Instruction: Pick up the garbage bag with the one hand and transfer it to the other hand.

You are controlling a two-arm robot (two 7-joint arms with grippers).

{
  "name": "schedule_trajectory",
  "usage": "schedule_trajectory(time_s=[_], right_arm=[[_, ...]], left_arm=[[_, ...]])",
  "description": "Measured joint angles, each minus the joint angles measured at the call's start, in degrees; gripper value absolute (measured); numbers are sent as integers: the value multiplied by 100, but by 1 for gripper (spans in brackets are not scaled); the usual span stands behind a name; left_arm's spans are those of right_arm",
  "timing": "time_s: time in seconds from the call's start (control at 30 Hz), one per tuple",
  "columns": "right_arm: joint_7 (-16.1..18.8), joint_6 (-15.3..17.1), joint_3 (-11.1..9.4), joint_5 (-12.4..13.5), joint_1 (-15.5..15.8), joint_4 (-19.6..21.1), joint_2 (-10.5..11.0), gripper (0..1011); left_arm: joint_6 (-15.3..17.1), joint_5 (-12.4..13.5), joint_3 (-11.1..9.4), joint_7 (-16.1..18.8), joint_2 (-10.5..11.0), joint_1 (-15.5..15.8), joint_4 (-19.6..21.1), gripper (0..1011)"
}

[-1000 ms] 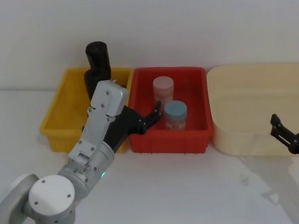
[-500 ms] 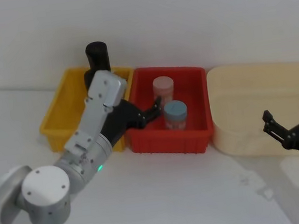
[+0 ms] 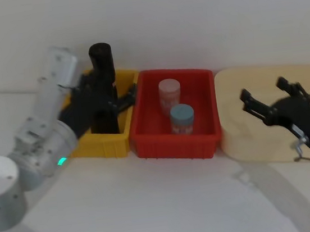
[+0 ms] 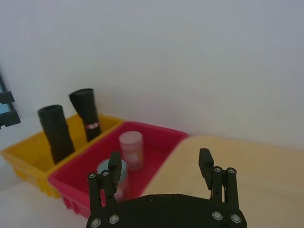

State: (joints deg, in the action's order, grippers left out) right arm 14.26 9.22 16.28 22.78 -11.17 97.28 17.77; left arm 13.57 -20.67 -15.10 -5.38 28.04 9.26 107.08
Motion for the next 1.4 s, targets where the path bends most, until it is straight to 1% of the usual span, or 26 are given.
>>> schedule_trajectory(time_s=[0.03, 0.07, 0.1, 0.13, 0.17, 0.2, 0.3, 0.33, 0.43, 0.47, 0.6, 0.8, 1.03, 1.1, 1.2, 1.4], right_arm=[[40, 66, 54, 18, -119, -56, -32, 1001], [80, 132, 109, 35, -234, -114, -63, 1001], [80, 132, 109, 35, -234, -114, -63, 1001], [104, 171, 137, 42, -291, -143, -78, 1001], [139, 240, 196, 50, -426, -221, -117, 1001], [150, 261, 220, 52, -475, -253, -129, 1001], [210, 374, 340, 56, -704, -388, -191, 1001], [240, 427, 393, 56, -804, -458, -221, 1001], [290, 517, 502, 56, -1012, -601, -278, 1001], [301, 537, 528, 54, -1055, -633, -291, 1001], [351, 616, 644, 45, -1258, -796, -353, 1001], [423, 690, 808, 31, -1499, -1018, -435, 1001], [461, 736, 944, 8, -1684, -1209, -481, 1001], [467, 744, 981, -3, -1732, -1259, -490, 1001], [473, 752, 1019, -9, -1786, -1323, -500, 1001], [495, 756, 1069, -15, -1867, -1424, -513, 1001]], left_arm=[[0, 0, 0, 0, 0, 0, 0, 1001], [86, -139, 195, -44, 62, -81, 78, 1001], [117, -190, 274, -61, 85, -110, 103, 1001], [117, -190, 274, -61, 85, -110, 103, 1001], [173, -282, 395, -94, 115, -149, 130, 1001], [230, -396, 508, -137, 142, -182, 141, 1001], [294, -537, 658, -194, 172, -208, 137, 1001], [338, -644, 758, -242, 191, -213, 103, 1001], [385, -767, 865, -298, 206, -207, 33, 1001], [412, -856, 933, -344, 212, -194, -30, 1001], [436, -1026, 1052, -443, 219, -137, -198, 1001], [412, -1183, 1136, -556, 220, -63, -418, 1001], [311, -1255, 1142, -687, 242, 19, -635, 1001], [231, -1262, 1095, -801, 271, 75, -757, 1001], [171, -1260, 1046, -878, 291, 123, -843, 1001], [-6, -1214, 875, -1088, 339, 271, -1109, 1001]])
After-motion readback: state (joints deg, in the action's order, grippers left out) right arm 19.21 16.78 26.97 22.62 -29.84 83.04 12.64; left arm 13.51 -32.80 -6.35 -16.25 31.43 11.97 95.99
